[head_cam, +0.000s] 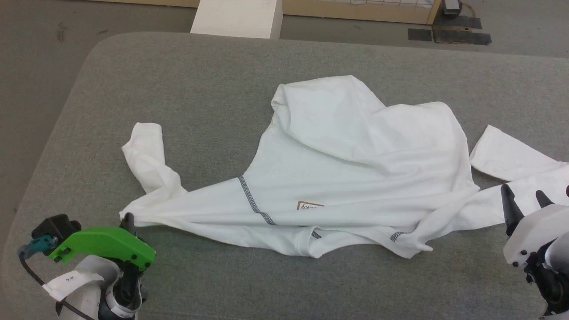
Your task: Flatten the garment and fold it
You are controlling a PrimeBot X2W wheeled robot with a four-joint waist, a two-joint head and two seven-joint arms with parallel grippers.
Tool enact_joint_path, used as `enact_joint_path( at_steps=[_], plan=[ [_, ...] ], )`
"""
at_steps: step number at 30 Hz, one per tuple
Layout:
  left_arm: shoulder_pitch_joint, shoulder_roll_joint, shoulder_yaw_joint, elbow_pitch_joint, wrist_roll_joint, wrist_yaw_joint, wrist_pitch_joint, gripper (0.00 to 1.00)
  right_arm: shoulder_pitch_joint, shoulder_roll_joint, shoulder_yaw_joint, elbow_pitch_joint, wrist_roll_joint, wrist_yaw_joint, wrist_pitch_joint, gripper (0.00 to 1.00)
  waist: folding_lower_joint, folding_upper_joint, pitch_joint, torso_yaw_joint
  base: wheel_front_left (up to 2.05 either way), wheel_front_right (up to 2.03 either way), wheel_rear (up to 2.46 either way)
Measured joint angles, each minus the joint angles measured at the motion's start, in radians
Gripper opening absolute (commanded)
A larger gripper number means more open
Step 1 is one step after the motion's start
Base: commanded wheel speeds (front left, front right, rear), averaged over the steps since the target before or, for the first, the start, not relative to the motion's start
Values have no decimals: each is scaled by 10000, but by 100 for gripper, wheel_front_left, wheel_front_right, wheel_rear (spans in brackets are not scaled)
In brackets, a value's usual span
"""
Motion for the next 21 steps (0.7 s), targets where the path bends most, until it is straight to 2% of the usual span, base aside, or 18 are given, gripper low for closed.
enact_joint_path(
  at_steps=[1, 2, 5, 8, 10, 14, 16, 18, 21],
  plan=[
    [75, -12, -13, -23, -4, 67, 58, 6, -1, 0, 19, 19, 2, 0, 0, 100, 0, 0, 4, 23, 0, 0, 0],
    [141, -19, -46, -23, -4, 150, 157, 100, -2, 4, 50, 42, 2, 0, -2, 100, 0, 0, 7, 45, 0, 0, 0],
    [285, -13, -115, -31, 77, 332, 238, 100, -4, 6, 146, 125, 6, 0, -4, 100, 0, 0, -28, 54, 0, 0, 0],
    [314, -10, -50, -518, 180, 270, -270, 100, -6, 8, 222, 182, 33, 0, -36, 100, 0, 0, -74, 19, 0, 0, 0],
    [311, 115, -161, -1103, 476, -69, -859, 100, -5, 10, 255, 174, 56, 0, -48, 100, 0, 0, -107, -11, 0, 0, 0],
    [295, 556, -1074, -2111, 1628, -1152, -2036, 100, 54, 12, 267, 46, 94, 0, -119, 100, 0, 0, -180, -26, 0, 0, 0],
    [295, 593, -1503, -2265, 2036, -1528, -2491, 100, 201, 12, 270, -31, 136, 0, -111, 100, 0, 0, -194, -11, 0, 0, 0],
    [295, 587, -1871, -2238, 2324, -1778, -2874, 100, 382, 10, 336, -36, 132, -2, 2, 100, 0, 0, -211, 2, 0, 0, 0],
    [296, 554, -2201, -1856, 2683, -1904, -3289, 100, 634, 13, 637, -61, 169, 0, 339, 100, 0, 0, -217, -24, 0, 0, 0]
  ],
)
